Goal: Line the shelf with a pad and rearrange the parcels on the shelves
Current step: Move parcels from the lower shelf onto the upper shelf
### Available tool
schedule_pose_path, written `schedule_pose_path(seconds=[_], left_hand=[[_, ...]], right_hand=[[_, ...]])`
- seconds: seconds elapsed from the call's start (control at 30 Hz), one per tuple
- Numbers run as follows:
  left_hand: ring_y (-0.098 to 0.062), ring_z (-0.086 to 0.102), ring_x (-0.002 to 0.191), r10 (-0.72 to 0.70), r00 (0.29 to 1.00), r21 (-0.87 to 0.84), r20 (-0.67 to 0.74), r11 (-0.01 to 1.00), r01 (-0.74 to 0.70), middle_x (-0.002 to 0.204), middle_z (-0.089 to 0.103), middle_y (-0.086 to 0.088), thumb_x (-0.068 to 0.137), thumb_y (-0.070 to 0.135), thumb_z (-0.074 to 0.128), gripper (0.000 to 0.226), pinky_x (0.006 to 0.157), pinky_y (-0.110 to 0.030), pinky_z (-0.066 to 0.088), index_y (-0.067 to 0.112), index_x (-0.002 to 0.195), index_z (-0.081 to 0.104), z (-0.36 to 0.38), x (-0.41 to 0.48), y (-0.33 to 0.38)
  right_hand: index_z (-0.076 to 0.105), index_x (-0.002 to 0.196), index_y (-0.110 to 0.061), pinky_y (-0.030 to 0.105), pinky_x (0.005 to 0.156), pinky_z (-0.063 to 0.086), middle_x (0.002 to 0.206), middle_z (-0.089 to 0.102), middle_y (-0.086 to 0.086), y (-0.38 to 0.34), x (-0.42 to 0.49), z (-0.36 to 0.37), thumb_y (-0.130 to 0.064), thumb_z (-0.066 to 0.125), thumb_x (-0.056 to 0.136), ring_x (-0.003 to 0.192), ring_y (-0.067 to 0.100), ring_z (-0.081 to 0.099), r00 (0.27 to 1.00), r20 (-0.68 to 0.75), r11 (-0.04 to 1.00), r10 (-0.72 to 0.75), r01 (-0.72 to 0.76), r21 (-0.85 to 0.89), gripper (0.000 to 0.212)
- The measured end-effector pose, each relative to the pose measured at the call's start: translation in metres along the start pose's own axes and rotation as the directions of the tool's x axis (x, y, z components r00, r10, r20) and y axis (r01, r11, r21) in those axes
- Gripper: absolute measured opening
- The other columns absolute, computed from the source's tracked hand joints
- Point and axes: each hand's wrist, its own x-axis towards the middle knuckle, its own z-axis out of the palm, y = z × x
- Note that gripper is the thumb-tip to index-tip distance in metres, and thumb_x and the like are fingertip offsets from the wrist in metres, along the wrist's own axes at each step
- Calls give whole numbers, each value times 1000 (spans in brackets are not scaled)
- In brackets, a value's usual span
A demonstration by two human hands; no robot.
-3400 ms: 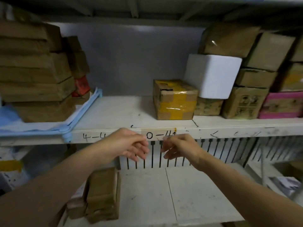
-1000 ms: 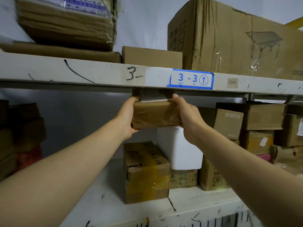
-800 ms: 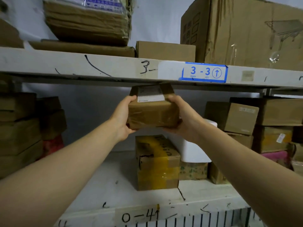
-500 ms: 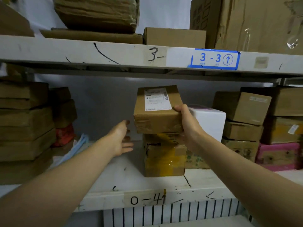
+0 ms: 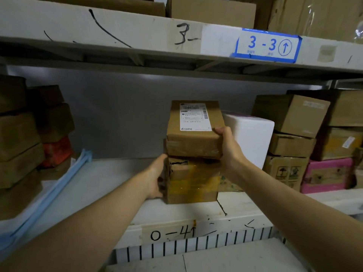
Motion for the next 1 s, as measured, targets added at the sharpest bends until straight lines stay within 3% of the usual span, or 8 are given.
schedule_pose_path(seconds=[0.1, 0.27, 0.37, 0.57, 0.77, 1.0], left_hand=[[-35, 67, 98, -15, 1000, -39, -8, 999, 14, 105, 72, -18, 86, 65, 56, 52, 80, -46, 55, 15, 88, 70, -1, 11, 2], [-37, 70, 100, -20, 999, -62, 30, 998, 22, 100, 78, -15, 80, 67, 63, 53, 96, -56, 50, 19, 100, 75, -7, 24, 5], [-40, 70, 103, -21, 999, -66, 28, 998, 23, 104, 77, -15, 74, 72, 65, 62, 97, -61, 48, 25, 112, 73, -15, 23, 8], [-39, 68, 101, -18, 999, -66, -34, 998, 15, 103, 77, -15, 72, 78, 61, 64, 94, -59, 50, 27, 109, 73, -30, 15, 14], [-40, 65, 105, -33, 993, -56, -109, 998, 27, 107, 75, -16, 63, 78, 62, 73, 99, -57, 44, 26, 114, 71, -44, 6, 10], [-44, 58, 111, -74, 994, -12, -80, 997, 73, 119, 67, -19, 58, 68, 71, 75, 98, -62, 41, 23, 119, 66, -56, -17, 7]], right_hand=[[58, 120, -32, 52, 106, 44, 124, 65, 7, -1, 4, 2, -70, 60, 48, 114, 29, 59, 1000, -6, 999, 14, -13, 31, 82], [58, 110, -30, 52, 103, 47, 121, 64, 9, -4, 9, 5, -65, 58, 63, 113, 30, 59, 1000, -8, 999, 28, -27, 47, 58], [55, 109, -30, 54, 99, 50, 120, 63, 10, -5, 10, 7, -60, 56, 81, 112, 31, 59, 1000, 22, 997, 22, -24, 67, 41], [53, 100, -32, 61, 98, 48, 118, 58, 8, -7, 7, 15, -53, 54, 89, 113, 31, 55, 997, 67, 993, 35, -42, 106, 25], [53, 95, -32, 58, 86, 48, 113, 57, 9, -7, 1, 14, -49, 54, 92, 113, 34, 55, 995, 85, 977, 42, -59, 206, 17], [53, 99, -32, 65, 98, 46, 120, 59, 11, -4, -8, 4, -52, 53, 91, 114, 36, 56, 992, 100, 970, 81, -102, 221, 21]])
